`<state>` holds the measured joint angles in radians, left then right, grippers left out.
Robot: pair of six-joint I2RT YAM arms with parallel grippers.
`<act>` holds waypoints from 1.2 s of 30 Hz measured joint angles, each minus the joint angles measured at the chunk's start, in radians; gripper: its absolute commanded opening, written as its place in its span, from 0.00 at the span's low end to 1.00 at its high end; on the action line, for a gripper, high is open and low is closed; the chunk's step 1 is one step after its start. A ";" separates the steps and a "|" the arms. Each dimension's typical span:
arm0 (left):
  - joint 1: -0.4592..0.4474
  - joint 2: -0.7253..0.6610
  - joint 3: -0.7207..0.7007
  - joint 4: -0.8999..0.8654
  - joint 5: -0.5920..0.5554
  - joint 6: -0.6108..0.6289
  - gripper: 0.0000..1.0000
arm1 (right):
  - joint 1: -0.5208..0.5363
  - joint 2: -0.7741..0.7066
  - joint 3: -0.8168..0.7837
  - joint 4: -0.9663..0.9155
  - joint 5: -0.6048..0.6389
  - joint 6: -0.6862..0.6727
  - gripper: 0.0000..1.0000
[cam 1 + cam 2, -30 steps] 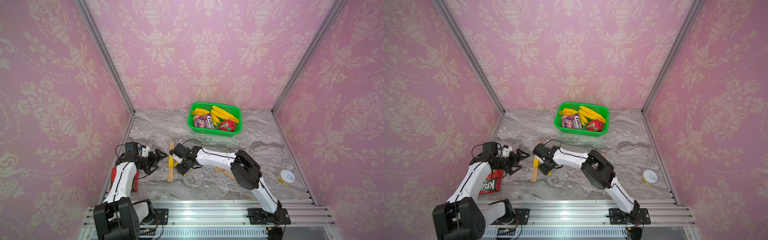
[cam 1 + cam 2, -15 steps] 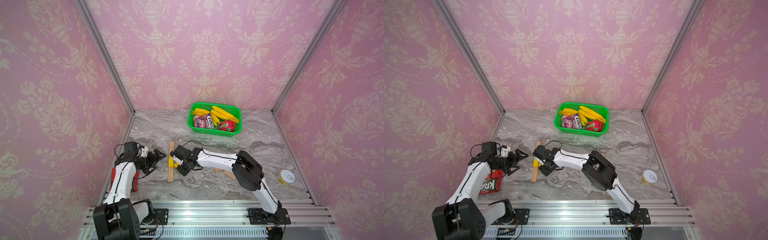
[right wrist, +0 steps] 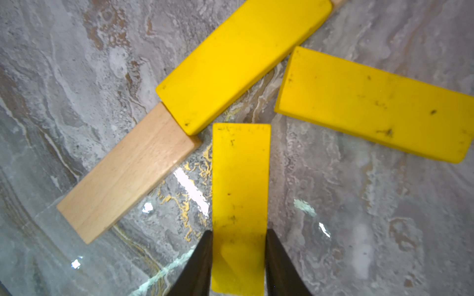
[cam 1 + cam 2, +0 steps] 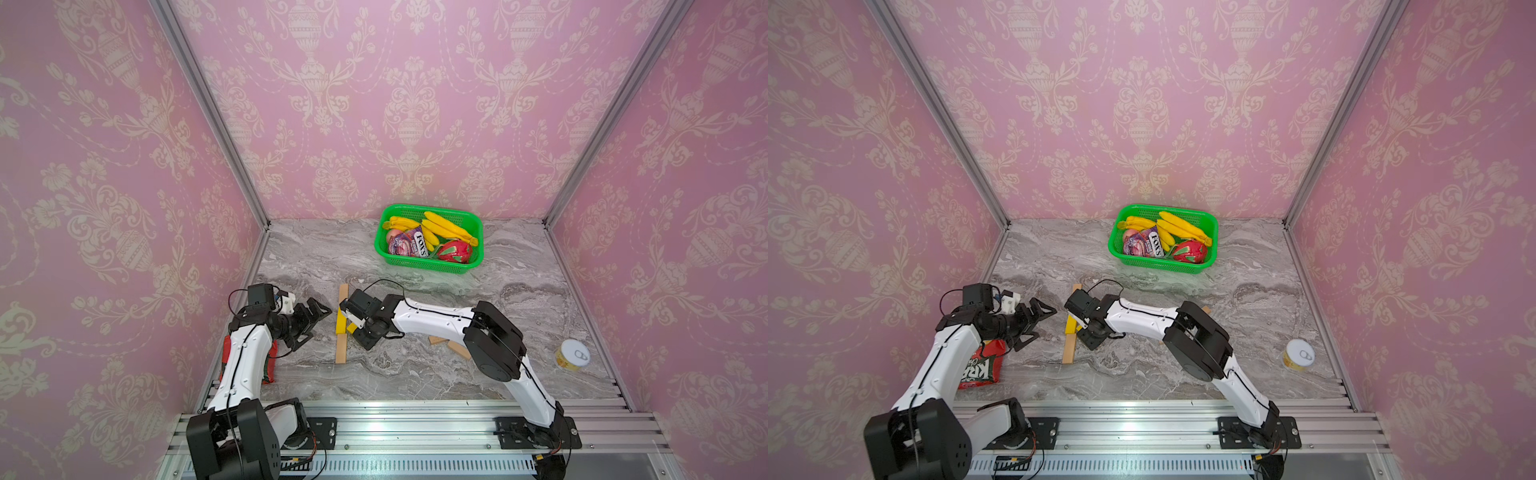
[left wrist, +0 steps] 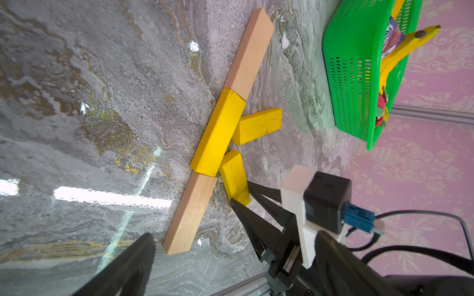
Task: Assemble the letter k with building blocks
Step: Assemble the building block at the center of the board.
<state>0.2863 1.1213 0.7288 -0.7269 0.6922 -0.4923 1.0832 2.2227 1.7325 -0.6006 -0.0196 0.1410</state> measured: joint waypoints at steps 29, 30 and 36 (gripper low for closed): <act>0.000 0.006 0.000 0.004 0.001 0.000 0.99 | -0.003 0.014 0.019 -0.013 0.002 0.000 0.36; 0.000 0.006 0.000 0.004 0.001 0.000 0.99 | -0.003 0.014 0.019 -0.013 0.002 0.000 0.39; 0.000 0.007 0.000 0.007 0.005 0.000 0.96 | -0.003 0.014 0.019 -0.011 0.002 0.001 0.60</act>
<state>0.2863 1.1286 0.7288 -0.7200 0.6975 -0.4927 1.0798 2.2364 1.7519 -0.6113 -0.0177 0.1421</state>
